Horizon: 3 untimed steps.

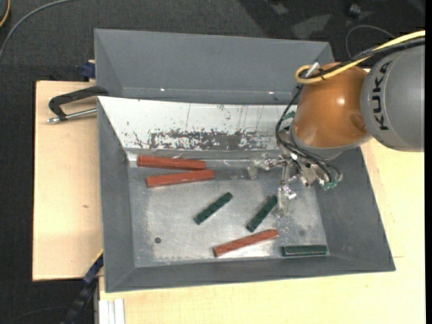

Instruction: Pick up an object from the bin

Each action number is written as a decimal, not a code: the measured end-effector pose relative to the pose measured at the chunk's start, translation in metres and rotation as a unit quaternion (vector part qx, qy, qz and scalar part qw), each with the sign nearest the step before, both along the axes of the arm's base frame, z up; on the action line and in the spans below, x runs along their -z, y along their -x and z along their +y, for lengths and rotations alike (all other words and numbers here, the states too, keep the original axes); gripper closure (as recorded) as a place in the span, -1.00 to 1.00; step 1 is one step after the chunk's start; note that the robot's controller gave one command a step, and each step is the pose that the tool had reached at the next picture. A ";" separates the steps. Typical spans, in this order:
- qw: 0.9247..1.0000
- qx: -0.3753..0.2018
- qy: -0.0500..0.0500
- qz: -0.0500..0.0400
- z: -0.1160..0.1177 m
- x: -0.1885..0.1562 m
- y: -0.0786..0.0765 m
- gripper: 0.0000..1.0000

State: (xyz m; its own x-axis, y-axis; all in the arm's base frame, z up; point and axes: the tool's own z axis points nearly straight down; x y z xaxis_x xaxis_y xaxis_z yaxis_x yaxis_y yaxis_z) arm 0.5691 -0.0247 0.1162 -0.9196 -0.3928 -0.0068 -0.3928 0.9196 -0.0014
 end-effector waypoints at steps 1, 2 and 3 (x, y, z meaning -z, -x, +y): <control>0.999 -0.047 0.000 0.007 -0.001 0.048 0.064 -1.00; 0.999 -0.046 0.000 0.003 -0.001 0.046 0.061 1.00; 0.999 -0.045 0.000 -0.004 0.039 -0.097 0.043 1.00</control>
Offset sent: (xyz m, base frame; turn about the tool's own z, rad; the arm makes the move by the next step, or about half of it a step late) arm -0.0619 -0.0020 -0.0462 -0.0932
